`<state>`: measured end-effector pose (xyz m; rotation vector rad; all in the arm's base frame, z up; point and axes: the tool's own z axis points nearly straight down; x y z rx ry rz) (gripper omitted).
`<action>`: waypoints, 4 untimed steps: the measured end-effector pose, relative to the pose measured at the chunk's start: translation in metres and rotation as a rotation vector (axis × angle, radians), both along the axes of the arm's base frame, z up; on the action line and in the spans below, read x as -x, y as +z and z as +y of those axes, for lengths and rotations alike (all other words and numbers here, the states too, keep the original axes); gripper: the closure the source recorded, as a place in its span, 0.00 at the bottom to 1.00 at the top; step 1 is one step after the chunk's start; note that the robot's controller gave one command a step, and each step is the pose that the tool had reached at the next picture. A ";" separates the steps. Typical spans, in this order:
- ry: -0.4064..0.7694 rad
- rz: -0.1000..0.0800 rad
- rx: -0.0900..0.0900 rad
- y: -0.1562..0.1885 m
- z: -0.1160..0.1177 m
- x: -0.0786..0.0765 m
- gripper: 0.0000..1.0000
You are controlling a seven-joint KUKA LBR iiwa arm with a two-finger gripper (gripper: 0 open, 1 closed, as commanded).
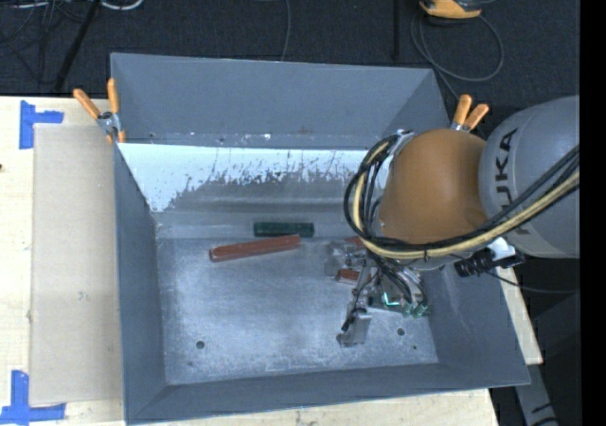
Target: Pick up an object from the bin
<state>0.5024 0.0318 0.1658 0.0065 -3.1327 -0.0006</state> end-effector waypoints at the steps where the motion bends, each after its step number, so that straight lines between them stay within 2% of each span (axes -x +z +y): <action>1: 0.014 -0.010 0.001 -0.099 -0.078 -0.031 0.00; 2: -0.043 -0.008 0.005 -0.065 -0.157 0.005 0.00; 3: -0.313 -0.009 0.002 -0.066 -0.176 0.002 0.00; 4: -0.393 -0.009 0.001 -0.097 -0.171 0.022 0.00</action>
Offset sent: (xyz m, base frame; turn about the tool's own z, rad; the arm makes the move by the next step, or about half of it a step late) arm 0.0310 -0.0755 -0.0958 -0.0186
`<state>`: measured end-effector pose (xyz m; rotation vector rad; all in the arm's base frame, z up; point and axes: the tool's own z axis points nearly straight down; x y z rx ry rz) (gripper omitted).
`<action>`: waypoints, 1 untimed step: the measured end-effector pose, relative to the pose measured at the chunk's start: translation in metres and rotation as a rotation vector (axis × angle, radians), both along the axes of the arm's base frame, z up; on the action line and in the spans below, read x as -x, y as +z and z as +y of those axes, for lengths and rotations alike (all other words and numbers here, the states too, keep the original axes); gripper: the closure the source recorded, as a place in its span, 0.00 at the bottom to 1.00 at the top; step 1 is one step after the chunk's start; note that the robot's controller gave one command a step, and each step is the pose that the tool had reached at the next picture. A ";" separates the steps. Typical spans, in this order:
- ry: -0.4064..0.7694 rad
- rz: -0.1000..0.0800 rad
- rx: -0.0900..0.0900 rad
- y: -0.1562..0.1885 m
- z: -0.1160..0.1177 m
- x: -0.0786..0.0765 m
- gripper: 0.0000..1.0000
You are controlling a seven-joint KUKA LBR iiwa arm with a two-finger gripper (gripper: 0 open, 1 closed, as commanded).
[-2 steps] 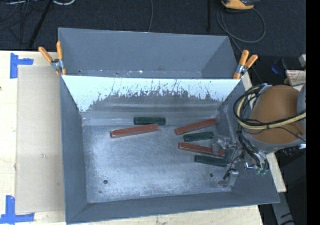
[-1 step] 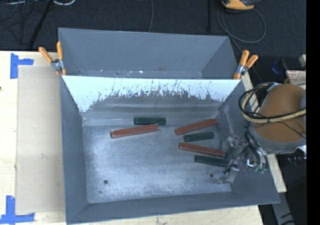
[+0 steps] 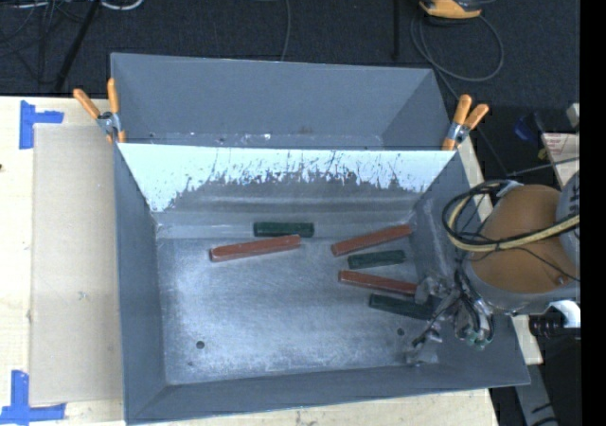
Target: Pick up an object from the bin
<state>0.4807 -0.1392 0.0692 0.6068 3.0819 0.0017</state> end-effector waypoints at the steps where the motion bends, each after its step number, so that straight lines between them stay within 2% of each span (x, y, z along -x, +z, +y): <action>1: 0.001 0.000 0.000 0.000 0.000 0.000 0.00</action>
Offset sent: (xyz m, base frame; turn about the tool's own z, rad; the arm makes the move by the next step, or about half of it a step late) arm 0.0000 0.0000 0.0000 0.0000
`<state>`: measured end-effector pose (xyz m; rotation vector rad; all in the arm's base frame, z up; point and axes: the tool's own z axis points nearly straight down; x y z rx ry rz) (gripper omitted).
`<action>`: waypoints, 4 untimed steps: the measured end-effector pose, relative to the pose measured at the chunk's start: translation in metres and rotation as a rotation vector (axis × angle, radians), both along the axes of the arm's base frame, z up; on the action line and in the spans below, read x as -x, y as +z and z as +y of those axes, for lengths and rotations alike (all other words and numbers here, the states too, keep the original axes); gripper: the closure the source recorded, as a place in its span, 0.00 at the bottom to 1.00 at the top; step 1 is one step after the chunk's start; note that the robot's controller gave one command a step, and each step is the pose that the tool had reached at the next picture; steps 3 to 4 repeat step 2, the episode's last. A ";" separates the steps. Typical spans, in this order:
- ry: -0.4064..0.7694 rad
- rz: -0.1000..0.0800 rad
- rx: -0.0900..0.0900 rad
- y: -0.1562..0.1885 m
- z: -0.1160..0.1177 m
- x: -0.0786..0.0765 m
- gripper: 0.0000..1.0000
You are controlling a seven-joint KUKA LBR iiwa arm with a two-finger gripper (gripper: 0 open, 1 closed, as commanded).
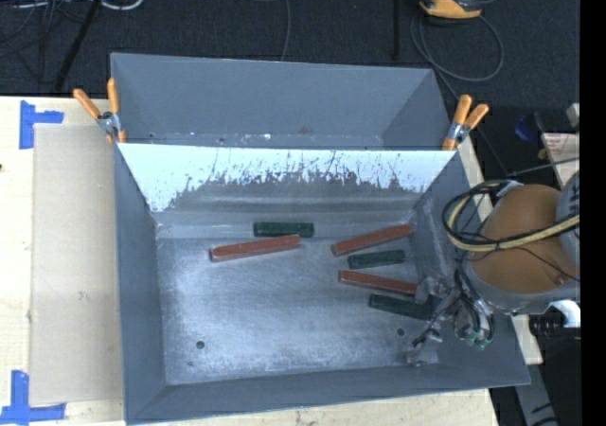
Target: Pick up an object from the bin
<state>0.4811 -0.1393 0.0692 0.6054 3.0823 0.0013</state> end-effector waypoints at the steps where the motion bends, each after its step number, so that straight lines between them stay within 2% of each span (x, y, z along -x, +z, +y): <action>1: 0.000 -0.003 0.001 0.001 0.000 -0.001 1.00; 2: 0.003 -0.006 0.002 0.088 -0.001 -0.003 1.00; 4: 0.003 -0.006 0.002 0.088 -0.001 -0.003 1.00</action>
Offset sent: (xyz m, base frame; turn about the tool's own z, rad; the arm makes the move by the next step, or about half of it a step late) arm 0.0000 0.0000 0.0000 0.0000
